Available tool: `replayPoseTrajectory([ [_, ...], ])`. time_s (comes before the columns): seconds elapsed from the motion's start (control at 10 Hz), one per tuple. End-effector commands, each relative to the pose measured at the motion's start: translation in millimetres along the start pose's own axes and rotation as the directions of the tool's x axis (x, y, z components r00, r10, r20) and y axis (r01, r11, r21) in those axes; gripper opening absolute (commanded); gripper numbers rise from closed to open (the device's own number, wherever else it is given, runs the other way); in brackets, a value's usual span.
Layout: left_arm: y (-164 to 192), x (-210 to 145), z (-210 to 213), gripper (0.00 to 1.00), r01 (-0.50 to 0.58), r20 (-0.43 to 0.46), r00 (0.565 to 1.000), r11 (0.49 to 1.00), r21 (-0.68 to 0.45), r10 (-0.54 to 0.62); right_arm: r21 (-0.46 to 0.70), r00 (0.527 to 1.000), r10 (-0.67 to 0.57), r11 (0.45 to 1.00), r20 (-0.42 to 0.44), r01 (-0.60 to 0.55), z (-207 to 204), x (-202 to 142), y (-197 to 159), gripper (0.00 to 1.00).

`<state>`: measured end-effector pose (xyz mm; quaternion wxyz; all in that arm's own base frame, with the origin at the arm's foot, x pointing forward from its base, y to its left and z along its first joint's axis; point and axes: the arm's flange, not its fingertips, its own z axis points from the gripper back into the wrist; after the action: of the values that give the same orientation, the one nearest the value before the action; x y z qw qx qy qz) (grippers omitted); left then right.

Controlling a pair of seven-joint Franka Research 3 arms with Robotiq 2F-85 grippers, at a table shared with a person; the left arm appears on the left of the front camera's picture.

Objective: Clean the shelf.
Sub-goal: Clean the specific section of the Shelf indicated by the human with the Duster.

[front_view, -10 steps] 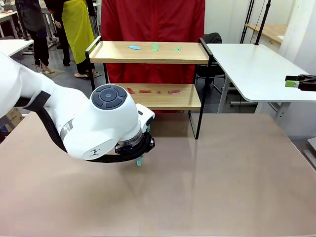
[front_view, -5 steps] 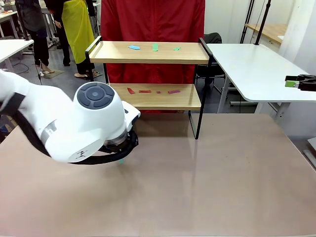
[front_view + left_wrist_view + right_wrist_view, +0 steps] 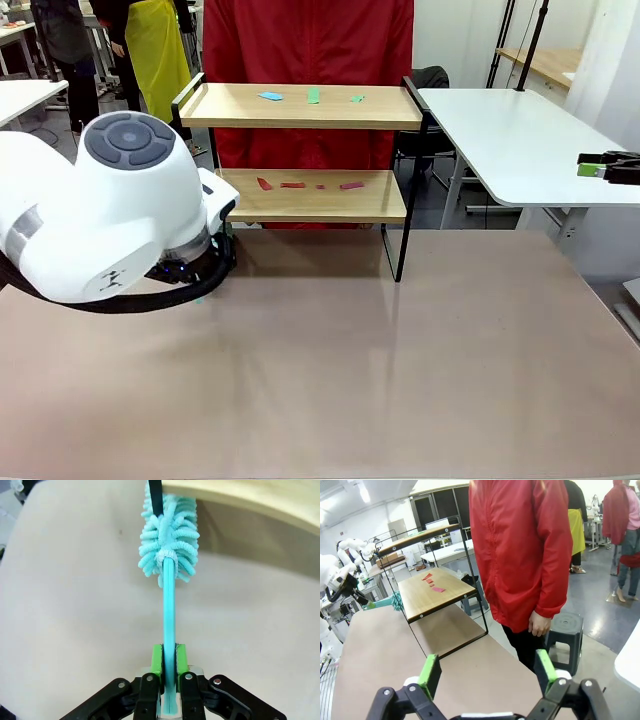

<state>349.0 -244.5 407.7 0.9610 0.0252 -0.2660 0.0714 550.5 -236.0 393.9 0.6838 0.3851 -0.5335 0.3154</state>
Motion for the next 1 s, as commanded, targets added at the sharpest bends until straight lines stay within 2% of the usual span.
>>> replayPoseTrajectory([
  [0.0,47.3,-37.5,2.9,0.13,-0.015,0.08,0.997,0.999,0.042,0.011,0.002,1.0,0.005,1.0,-0.001,-0.005,-1.0,2.7,0.7,1.0],
  [0.1,48.7,-36.8,0.7,0.13,0.006,0.07,0.997,1.0,0.016,-0.007,0.002,1.0,0.005,1.0,-0.001,-0.005,-1.0,2.7,0.7,1.0],
  [0.2,-0.4,1.9,5.8,0.13,0.01,0.024,1.0,1.0,0.004,-0.01,0.002,1.0,0.005,1.0,-0.001,-0.005,-1.0,2.7,0.7,1.0],
  [0.6,-0.4,1.9,5.8,0.13,0.01,0.024,1.0,1.0,0.004,-0.01,0.002,1.0,0.005,1.0,-0.001,-0.005,-1.0,2.7,0.7,1.0],
  [0.7,-3.5,-1.1,4.2,0.13,0.027,0.019,0.999,1.0,-0.002,-0.027,0.002,1.0,0.005,1.0,-0.001,-0.005,-1.0,2.7,0.7,1.0],
  [0.9,2.4,-3.0,14.1,0.13,0.124,0.05,0.992,0.987,-0.098,-0.119,0.002,1.0,0.005,1.0,-0.001,-0.005,-1.0,2.7,0.7,1.0],
])
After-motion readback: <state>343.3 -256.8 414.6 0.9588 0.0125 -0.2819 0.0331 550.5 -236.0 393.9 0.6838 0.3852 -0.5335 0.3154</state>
